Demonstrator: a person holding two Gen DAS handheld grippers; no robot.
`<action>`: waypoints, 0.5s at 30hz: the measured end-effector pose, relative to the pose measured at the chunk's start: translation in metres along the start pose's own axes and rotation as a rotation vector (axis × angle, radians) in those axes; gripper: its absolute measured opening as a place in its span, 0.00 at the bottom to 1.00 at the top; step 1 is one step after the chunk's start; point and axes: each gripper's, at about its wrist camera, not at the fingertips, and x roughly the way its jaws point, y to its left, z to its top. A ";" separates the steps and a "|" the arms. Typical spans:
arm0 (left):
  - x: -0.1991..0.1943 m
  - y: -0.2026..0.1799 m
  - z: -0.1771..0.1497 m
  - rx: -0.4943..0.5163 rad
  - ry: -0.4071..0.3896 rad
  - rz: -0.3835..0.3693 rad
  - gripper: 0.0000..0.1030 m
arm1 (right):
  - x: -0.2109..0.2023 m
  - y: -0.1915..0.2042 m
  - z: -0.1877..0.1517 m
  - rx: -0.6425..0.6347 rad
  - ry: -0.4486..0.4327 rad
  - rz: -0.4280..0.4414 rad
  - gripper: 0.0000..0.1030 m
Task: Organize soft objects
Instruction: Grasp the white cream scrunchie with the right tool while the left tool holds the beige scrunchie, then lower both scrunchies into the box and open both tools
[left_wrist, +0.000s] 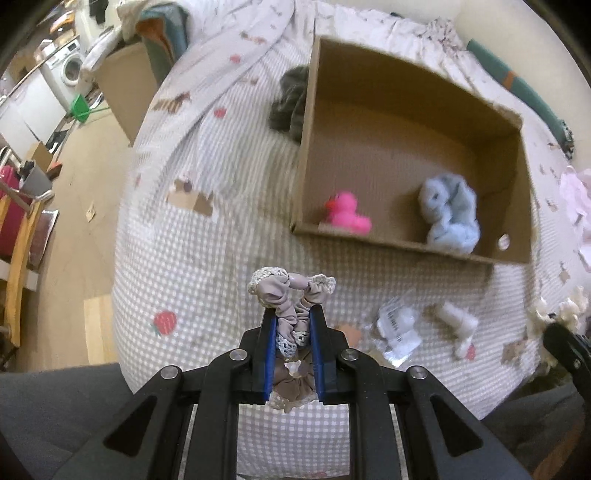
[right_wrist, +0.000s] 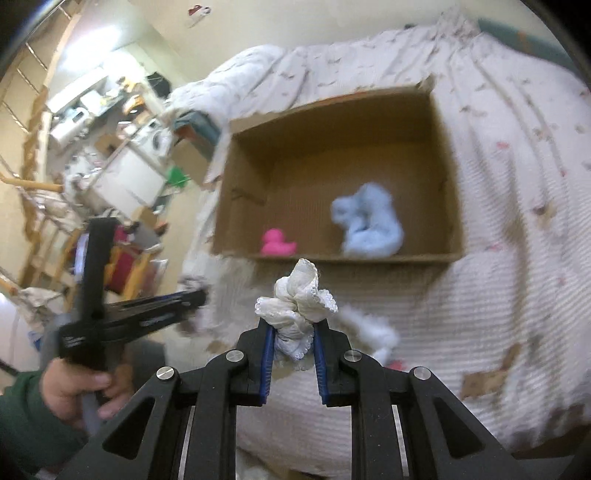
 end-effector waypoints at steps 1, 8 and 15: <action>-0.004 0.000 0.004 0.004 -0.011 0.000 0.15 | -0.004 0.001 0.006 0.001 -0.007 -0.013 0.20; -0.039 -0.012 0.036 0.040 -0.107 -0.026 0.15 | -0.030 0.000 0.045 0.002 -0.082 -0.014 0.20; -0.055 -0.022 0.070 0.077 -0.161 -0.037 0.15 | -0.032 0.005 0.086 -0.033 -0.125 -0.023 0.20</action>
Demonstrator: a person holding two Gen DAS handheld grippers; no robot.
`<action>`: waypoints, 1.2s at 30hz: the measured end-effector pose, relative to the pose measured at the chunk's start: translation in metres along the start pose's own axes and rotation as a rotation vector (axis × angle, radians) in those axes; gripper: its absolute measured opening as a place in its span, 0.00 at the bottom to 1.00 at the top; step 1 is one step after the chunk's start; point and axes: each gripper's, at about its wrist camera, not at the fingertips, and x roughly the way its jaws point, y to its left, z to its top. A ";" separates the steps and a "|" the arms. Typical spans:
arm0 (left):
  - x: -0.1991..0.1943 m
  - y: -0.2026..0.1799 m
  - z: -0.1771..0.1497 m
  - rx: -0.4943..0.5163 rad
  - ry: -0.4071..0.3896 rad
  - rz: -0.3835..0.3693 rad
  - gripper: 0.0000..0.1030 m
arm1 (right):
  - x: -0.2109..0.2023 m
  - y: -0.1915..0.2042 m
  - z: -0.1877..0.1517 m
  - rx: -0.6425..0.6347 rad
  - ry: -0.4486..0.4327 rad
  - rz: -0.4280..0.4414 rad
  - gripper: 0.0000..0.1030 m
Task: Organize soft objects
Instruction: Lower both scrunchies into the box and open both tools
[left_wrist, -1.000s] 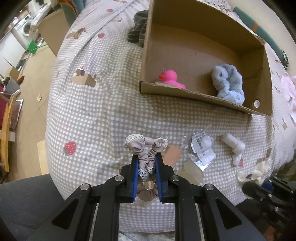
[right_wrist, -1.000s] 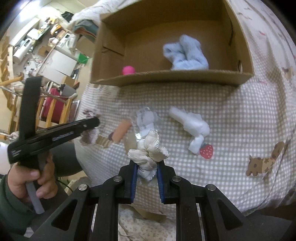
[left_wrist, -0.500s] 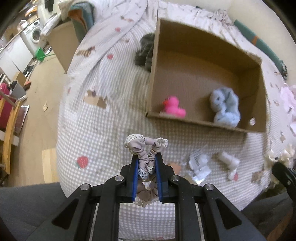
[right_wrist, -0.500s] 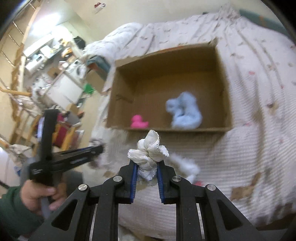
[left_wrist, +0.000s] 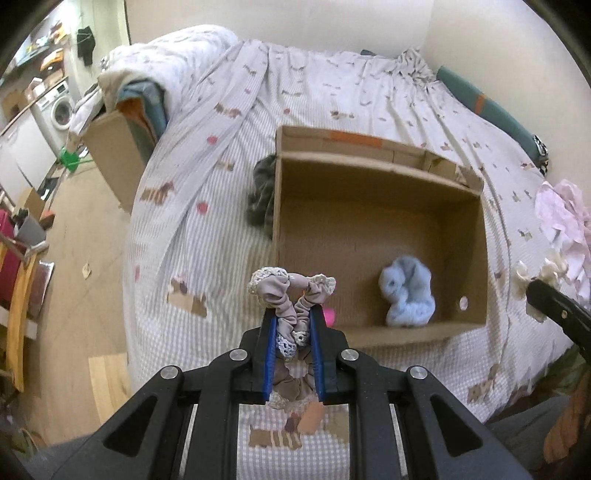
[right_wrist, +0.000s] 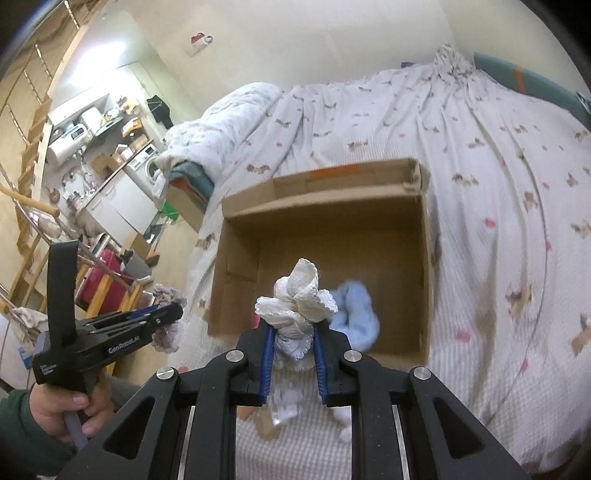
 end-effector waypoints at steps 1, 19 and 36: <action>0.000 0.000 0.004 0.000 -0.003 -0.001 0.15 | 0.002 0.001 0.005 -0.007 -0.004 -0.007 0.20; 0.043 -0.017 0.048 0.027 -0.058 -0.039 0.15 | 0.073 -0.051 0.022 0.129 -0.002 -0.022 0.20; 0.098 -0.026 0.038 0.054 0.019 -0.074 0.15 | 0.126 -0.054 0.007 0.069 0.176 -0.145 0.20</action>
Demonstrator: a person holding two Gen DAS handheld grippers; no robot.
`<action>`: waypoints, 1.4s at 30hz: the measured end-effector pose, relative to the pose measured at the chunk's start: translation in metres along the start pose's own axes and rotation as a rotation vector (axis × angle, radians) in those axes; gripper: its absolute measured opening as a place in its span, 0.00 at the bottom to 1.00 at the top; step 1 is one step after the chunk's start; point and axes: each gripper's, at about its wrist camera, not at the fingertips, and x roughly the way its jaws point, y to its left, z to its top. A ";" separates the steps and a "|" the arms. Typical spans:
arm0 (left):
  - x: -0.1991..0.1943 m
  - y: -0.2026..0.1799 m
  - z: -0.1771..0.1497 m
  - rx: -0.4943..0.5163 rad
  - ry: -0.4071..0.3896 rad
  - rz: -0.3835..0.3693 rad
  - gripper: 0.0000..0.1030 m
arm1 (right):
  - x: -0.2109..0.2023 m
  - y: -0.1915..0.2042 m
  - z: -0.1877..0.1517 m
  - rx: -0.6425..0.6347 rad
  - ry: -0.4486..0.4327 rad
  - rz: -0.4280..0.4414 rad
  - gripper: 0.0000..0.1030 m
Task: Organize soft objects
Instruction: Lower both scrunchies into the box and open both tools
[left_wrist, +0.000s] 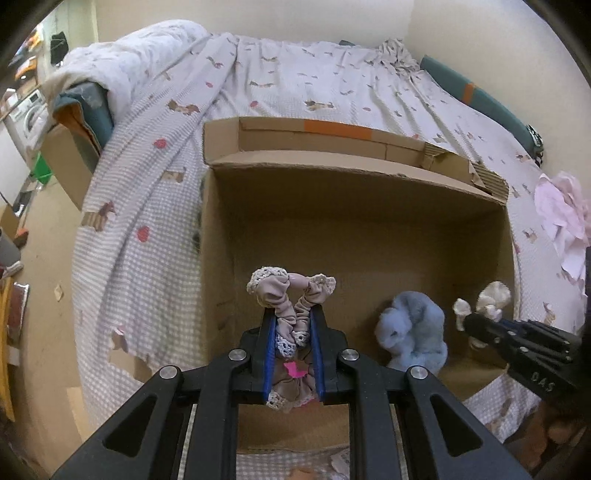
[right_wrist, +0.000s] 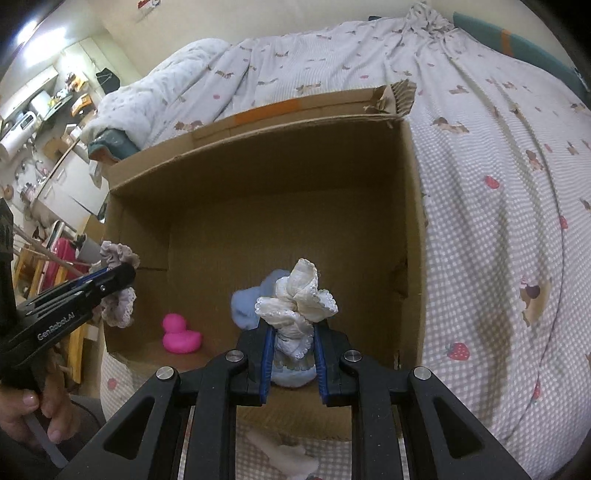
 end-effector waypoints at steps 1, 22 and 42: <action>0.000 -0.001 -0.001 0.003 0.000 0.001 0.15 | 0.001 0.001 0.000 -0.002 0.003 -0.002 0.20; 0.012 -0.013 -0.014 0.054 0.031 -0.010 0.18 | 0.011 0.006 0.000 -0.010 0.029 0.033 0.21; 0.005 -0.014 -0.009 0.041 0.015 0.005 0.67 | 0.005 -0.003 -0.001 0.029 0.011 0.077 0.41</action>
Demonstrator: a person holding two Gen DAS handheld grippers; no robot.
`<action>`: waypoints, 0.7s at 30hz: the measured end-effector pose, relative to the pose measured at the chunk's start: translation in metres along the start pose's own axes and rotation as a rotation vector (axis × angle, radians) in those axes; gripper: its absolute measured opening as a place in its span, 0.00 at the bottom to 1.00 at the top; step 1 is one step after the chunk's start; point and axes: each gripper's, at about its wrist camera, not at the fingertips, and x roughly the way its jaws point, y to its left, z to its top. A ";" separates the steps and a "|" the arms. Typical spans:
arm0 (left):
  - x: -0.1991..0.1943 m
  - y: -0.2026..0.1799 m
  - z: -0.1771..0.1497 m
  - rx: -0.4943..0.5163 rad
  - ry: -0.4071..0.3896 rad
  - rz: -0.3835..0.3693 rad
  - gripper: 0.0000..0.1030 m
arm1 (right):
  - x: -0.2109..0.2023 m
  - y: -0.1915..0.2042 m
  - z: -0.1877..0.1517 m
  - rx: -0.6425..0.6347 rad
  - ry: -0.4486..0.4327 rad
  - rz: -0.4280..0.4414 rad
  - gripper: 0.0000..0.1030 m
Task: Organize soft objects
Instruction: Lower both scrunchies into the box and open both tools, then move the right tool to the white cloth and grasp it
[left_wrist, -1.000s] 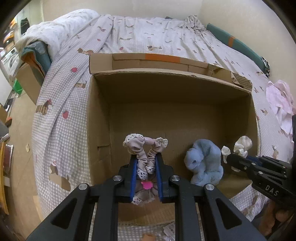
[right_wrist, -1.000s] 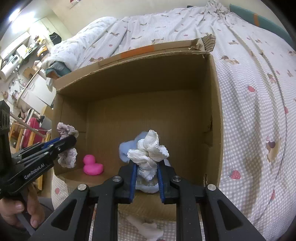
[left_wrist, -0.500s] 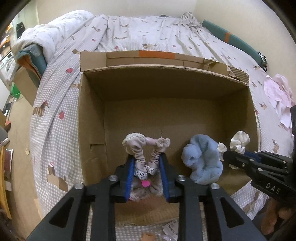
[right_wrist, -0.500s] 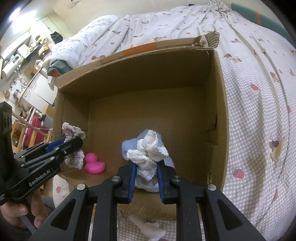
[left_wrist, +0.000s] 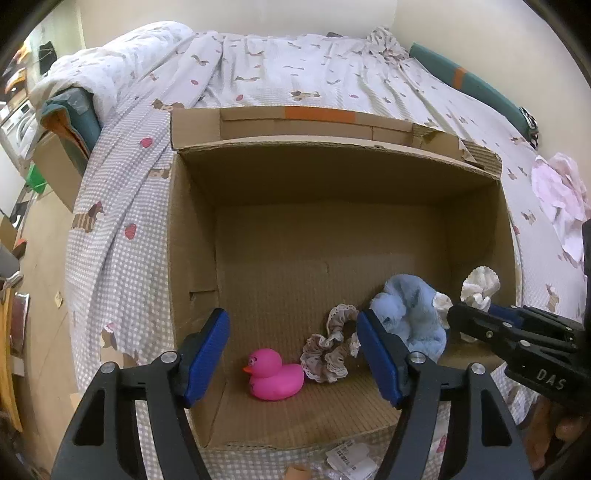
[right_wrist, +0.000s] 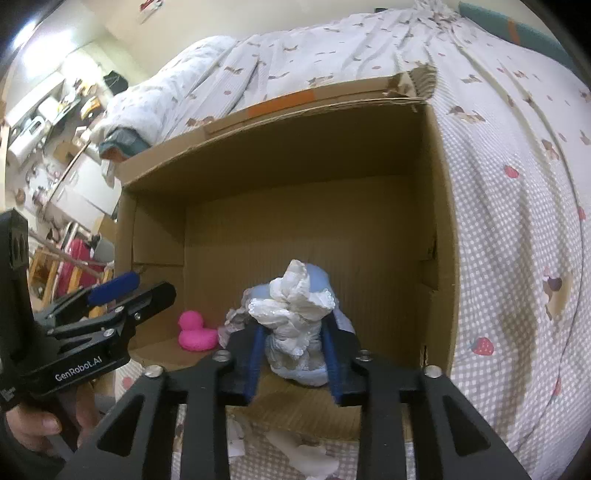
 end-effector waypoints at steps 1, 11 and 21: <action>0.000 0.001 0.000 -0.001 -0.001 0.002 0.67 | -0.001 -0.002 0.000 0.008 -0.003 0.004 0.60; -0.006 0.003 -0.006 0.004 -0.026 0.028 0.67 | -0.010 0.002 0.001 0.001 -0.048 0.000 0.69; -0.051 0.018 -0.028 -0.010 -0.070 0.052 0.67 | -0.030 0.006 -0.015 0.013 -0.065 -0.021 0.69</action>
